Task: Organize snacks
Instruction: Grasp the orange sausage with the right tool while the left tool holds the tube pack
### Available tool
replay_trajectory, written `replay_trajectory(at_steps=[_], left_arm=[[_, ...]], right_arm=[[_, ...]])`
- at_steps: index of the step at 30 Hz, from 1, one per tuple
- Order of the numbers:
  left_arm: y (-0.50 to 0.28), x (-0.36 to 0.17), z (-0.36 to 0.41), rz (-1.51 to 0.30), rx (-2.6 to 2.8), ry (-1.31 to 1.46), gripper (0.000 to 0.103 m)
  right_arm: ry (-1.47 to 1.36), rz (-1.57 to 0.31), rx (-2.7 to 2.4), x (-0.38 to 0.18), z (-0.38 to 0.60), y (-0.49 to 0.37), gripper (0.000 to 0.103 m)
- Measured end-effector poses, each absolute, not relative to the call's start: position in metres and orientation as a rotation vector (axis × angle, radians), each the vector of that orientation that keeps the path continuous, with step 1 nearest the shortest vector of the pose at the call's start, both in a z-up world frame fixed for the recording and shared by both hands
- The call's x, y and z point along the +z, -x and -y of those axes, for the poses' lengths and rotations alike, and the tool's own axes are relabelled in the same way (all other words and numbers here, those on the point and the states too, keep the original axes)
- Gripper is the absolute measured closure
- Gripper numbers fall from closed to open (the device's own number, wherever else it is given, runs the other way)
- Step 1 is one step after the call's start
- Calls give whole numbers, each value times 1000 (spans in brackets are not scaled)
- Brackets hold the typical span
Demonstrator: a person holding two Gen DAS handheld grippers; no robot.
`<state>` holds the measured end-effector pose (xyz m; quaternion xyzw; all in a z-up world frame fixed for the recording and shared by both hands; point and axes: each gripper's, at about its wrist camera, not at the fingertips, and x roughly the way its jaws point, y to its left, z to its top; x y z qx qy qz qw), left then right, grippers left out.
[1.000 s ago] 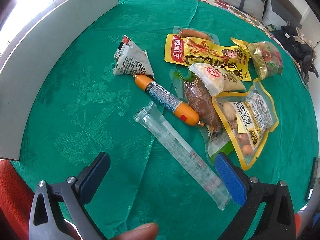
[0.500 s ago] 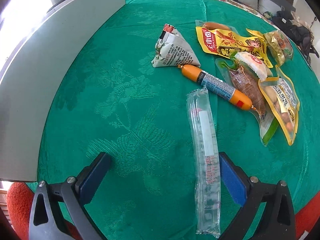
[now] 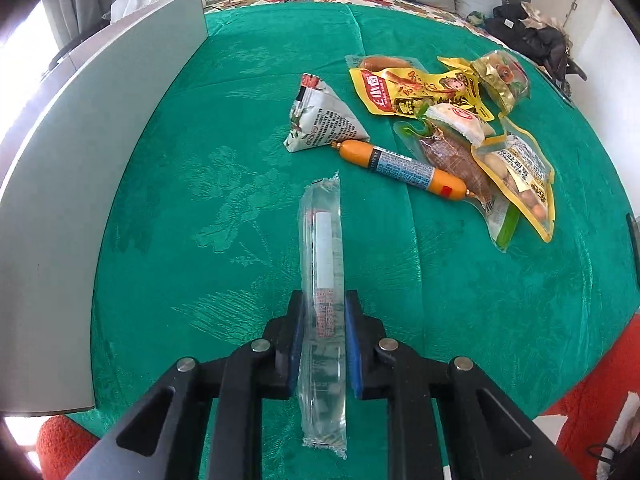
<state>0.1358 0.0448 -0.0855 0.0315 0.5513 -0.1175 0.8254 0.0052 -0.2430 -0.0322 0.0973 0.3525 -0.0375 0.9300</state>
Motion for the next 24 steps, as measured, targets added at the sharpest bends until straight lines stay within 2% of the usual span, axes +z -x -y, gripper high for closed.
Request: replay_trajectory(at_steps=[9,15,18,20,21,22,24], left_arm=[[-139,-88,-80,-1113,-179,-63,85],[-138,-90,-93,-1094,-206,-14,85],[-134,-90,-104,-1084,-218,15,85],[-136,-90,-107,-1082,-225,33,85],[-136,-90,-108,-1082,-226,41,85],[-136,-90,-110,-1082,-231,48,85],[-138,-90,-112,-1083,-239,61,85]], right_arm=[[-176,-1011,311,-62,172,-57,2],[185,-941,515,-43,80,-142,5],[287,-987,561,-56,44,-188,6],[312,-1055,550,-72,34,-215,21],[320,-1094,535,-80,31,-225,47],[331,-1130,514,-88,32,-234,62],[348,-1174,483,-98,35,-242,60]])
